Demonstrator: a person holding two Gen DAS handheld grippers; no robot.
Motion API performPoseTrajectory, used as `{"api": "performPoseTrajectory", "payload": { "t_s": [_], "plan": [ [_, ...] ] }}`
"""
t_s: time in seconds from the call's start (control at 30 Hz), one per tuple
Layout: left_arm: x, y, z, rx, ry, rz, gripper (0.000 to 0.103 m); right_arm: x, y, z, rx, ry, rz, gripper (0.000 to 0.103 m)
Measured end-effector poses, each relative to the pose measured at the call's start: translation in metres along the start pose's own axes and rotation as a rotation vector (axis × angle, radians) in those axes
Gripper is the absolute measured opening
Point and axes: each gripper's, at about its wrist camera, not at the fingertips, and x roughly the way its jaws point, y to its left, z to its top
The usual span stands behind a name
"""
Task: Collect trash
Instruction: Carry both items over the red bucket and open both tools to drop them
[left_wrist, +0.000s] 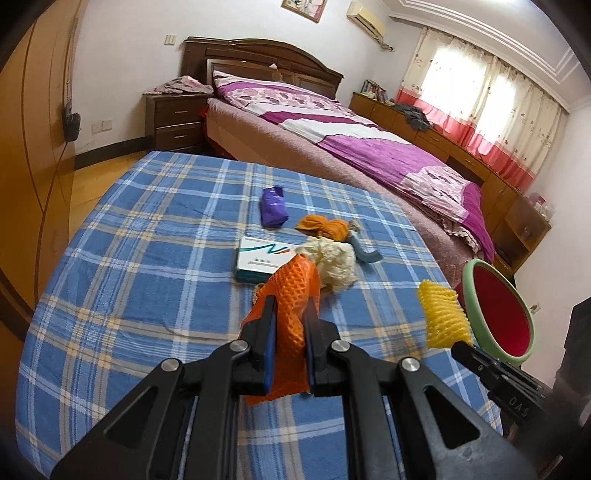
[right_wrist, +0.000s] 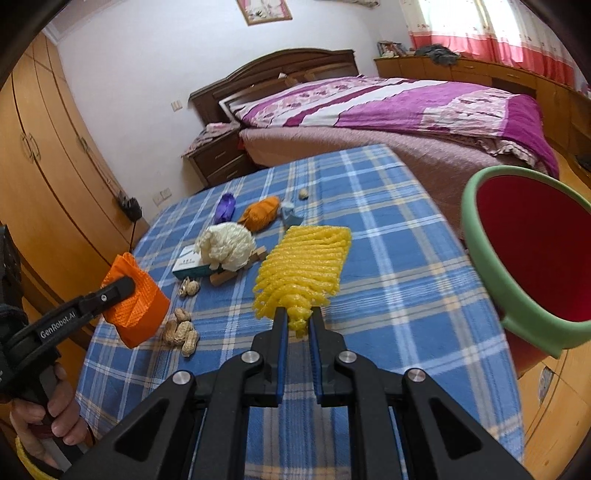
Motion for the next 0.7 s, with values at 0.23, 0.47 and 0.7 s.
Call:
{"api": "performPoseTrajectory", "payload": {
  "t_s": [0.23,0.47,0.7],
  "plan": [
    [-0.006,-0.020,-0.001,0.034,-0.001,-0.035,0.012,-0.024,-0.021,0.001,0.057,-0.056,-0.023,0.013],
    [-0.004,-0.040,-0.002,0.063,0.020,-0.068,0.012,-0.045,-0.043,0.002,0.106,-0.101,-0.041,0.013],
    [-0.001,-0.064,0.000,0.102,0.041,-0.107,0.012,-0.060,-0.063,0.001,0.145,-0.136,-0.062,0.013]
  ]
}}
